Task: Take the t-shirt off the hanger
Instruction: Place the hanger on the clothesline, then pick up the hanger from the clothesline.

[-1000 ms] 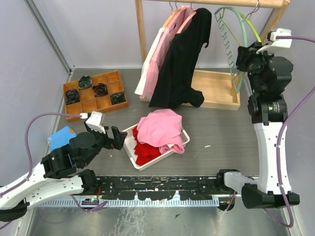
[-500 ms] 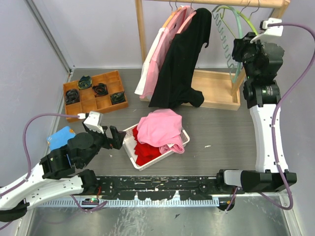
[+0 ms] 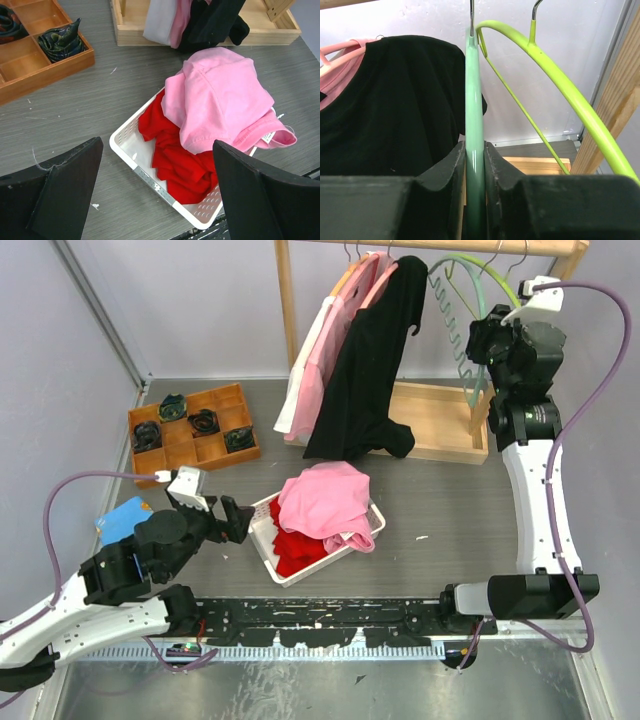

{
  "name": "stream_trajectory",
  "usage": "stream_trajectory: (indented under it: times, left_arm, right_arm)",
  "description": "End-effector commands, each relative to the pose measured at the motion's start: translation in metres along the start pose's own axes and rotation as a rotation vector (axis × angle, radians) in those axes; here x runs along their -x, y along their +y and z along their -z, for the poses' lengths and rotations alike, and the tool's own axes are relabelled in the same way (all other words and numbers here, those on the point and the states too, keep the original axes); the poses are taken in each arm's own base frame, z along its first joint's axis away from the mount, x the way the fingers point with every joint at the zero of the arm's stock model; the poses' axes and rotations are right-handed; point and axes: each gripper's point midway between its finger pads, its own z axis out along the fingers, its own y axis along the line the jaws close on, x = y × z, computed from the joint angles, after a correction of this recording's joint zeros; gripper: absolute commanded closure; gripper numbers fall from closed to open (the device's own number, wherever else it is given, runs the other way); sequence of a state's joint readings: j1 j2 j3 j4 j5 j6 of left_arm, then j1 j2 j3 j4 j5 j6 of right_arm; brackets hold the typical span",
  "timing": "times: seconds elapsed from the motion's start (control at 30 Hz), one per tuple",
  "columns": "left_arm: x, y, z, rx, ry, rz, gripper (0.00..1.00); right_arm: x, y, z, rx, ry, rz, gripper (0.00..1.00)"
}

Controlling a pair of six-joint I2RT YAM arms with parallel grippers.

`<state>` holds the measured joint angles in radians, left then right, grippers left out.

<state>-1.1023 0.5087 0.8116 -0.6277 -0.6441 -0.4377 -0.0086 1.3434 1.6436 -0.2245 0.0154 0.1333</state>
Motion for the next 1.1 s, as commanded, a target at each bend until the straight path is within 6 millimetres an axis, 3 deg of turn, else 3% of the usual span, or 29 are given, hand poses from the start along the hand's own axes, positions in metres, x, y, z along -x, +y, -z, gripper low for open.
stream_trajectory:
  times: [0.0,0.17,0.3,0.5,0.83,1.07]
  left_arm:
    - [0.022,-0.004,0.005,-0.01,-0.047,0.021,0.02]
    - [0.033,-0.009,0.005,-0.022,-0.065,0.0,0.02]
    - [0.04,-0.013,0.003,-0.03,-0.079,-0.01,0.02]
    - [0.053,-0.019,0.003,-0.048,-0.11,-0.009,0.02]
    - [0.064,-0.027,0.004,-0.078,-0.13,0.0,0.02]
    - [0.064,-0.028,0.003,-0.078,-0.127,0.003,0.02]
  right_arm:
    - [0.051,-0.001,0.02,-0.022,-0.158,-0.009,0.63]
    - [0.067,-0.005,0.047,-0.056,-0.187,-0.017,0.38]
    - [0.086,0.0,0.075,-0.038,-0.219,-0.032,0.36]
    - [0.101,0.03,0.104,0.112,-0.246,-0.099,0.37]
    - [0.088,0.066,0.096,0.242,-0.193,-0.155,0.37]
    - [0.06,0.127,0.076,0.277,-0.123,-0.108,0.37]
